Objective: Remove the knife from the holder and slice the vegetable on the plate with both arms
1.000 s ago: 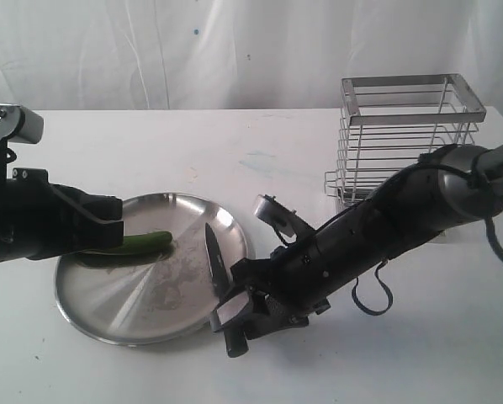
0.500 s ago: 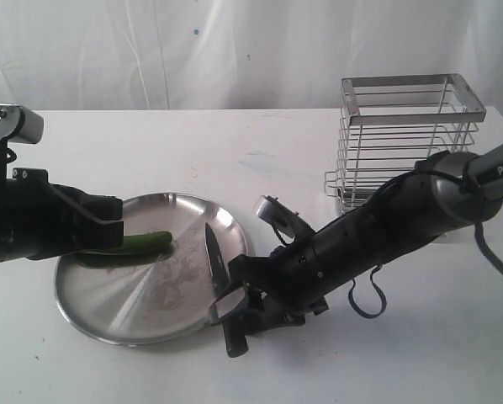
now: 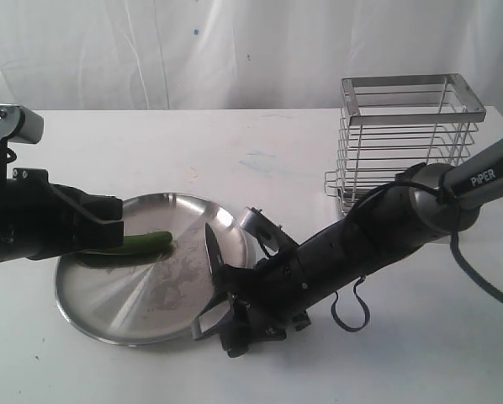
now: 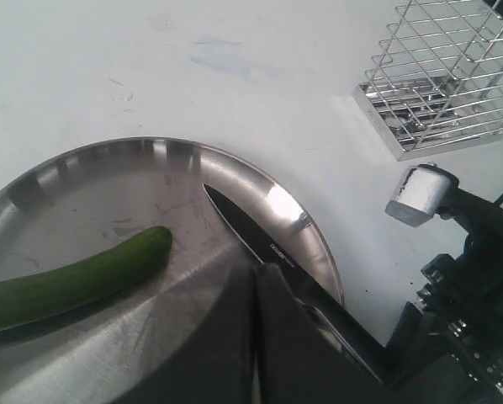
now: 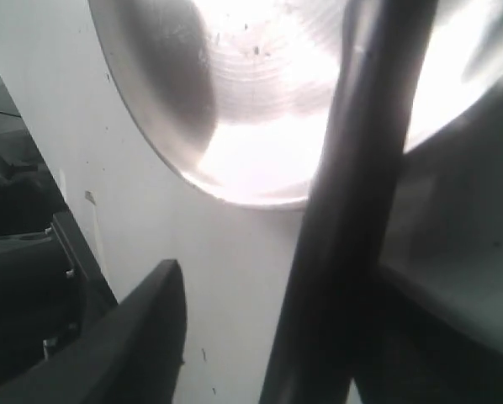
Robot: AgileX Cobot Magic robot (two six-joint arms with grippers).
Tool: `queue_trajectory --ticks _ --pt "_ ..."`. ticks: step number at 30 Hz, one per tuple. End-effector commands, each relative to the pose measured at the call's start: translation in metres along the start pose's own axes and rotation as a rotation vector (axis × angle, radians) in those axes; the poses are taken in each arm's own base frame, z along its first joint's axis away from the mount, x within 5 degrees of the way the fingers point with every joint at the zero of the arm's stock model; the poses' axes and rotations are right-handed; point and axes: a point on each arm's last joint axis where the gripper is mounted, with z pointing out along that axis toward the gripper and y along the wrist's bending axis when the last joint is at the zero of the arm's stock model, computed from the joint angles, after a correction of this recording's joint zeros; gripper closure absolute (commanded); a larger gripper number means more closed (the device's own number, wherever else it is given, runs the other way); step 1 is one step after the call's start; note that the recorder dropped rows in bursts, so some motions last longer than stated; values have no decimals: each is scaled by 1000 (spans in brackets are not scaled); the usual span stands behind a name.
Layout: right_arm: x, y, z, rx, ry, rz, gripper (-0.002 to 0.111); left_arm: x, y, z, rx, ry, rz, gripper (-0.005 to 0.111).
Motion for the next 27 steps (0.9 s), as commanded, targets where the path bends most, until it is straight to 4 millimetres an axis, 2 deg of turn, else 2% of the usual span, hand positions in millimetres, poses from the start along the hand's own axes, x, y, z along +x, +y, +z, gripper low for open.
queue_trajectory --ticks 1,2,3,5,7,12,14,17,22,27 --pt "4 -13 7 75 22 -22 67 1 -1 -2 11 -5 -18 107" --pt "4 -13 7 79 20 -20 72 1 -1 -2 11 -5 -18 107" --pt "4 -13 7 80 19 -20 83 1 0 -2 9 -5 -18 107" --pt "4 -13 7 80 19 -18 98 1 0 -2 9 -5 -18 107" --pt "3 -14 7 83 14 2 108 1 0 -2 7 -5 -18 107" --pt "2 -10 4 83 3 21 108 0 3 -2 -33 -7 -18 107" --pt "1 -2 -1 73 -6 20 108 -3 4 -8 -53 -32 -15 107" --pt "2 8 -6 42 0 25 108 -11 0 -24 -31 -104 -8 107" --pt "3 32 -22 -13 -7 -27 108 -26 -1 -65 -83 -269 74 107" --pt "8 57 -36 -90 -1 -64 108 -31 -7 -85 -43 -351 54 107"
